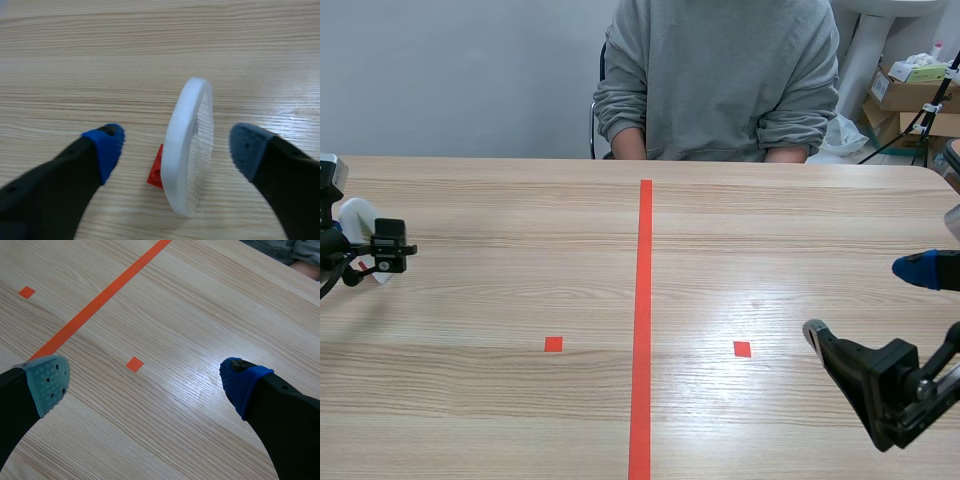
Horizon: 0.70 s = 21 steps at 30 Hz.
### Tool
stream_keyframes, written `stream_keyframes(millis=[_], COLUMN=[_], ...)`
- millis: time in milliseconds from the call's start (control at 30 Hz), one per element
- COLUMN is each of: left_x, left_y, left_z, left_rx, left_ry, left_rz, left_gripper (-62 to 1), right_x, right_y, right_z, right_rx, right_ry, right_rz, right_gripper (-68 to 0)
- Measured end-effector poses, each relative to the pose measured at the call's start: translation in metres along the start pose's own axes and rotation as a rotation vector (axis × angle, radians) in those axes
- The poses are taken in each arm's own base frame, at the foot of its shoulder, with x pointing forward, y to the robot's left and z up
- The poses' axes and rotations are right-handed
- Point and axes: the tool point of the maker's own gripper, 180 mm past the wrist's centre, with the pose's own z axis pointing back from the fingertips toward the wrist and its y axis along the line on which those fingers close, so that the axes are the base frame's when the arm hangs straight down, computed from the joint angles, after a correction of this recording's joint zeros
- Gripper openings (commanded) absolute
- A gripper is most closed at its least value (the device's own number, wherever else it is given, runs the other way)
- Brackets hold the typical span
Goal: Do the leaf sorting experiment
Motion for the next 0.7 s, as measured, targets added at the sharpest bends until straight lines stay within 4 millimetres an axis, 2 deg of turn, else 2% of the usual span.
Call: stream_keyframes(millis=[33,200,367,433,533,700], left_x=[0.0,-0.016,-0.044,-0.05,-0.052,-0.039], left_y=[0.0,0.008,0.021,0.02,0.0,-0.064], left_z=[0.0,0.01,0.037,0.053,0.084,0.158], left_rx=[0.0,0.003,-0.019,-0.045,-0.16,-0.417], left_ry=[-0.005,0.01,0.053,0.054,0.033,-0.041], left_rz=[0.0,-0.026,-0.116,-0.168,-0.243,-0.336], left_gripper=[1.4,1.4,1.4,1.4,1.4,1.4], right_x=[0.0,0.0,0.0,0.0,0.0,0.0], right_y=[0.0,0.0,0.0,0.0,0.0,0.001], right_z=[0.0,0.0,0.0,0.0,0.0,0.0], right_rx=[0.0,0.0,0.0,0.0,0.0,0.003], right_ry=[0.0,0.0,0.0,0.0,0.0,0.0], right_rz=[0.0,0.0,0.0,0.0,0.0,0.0], right_gripper=[-5.6,-5.6,-5.6,-5.6,-5.6,-5.6])
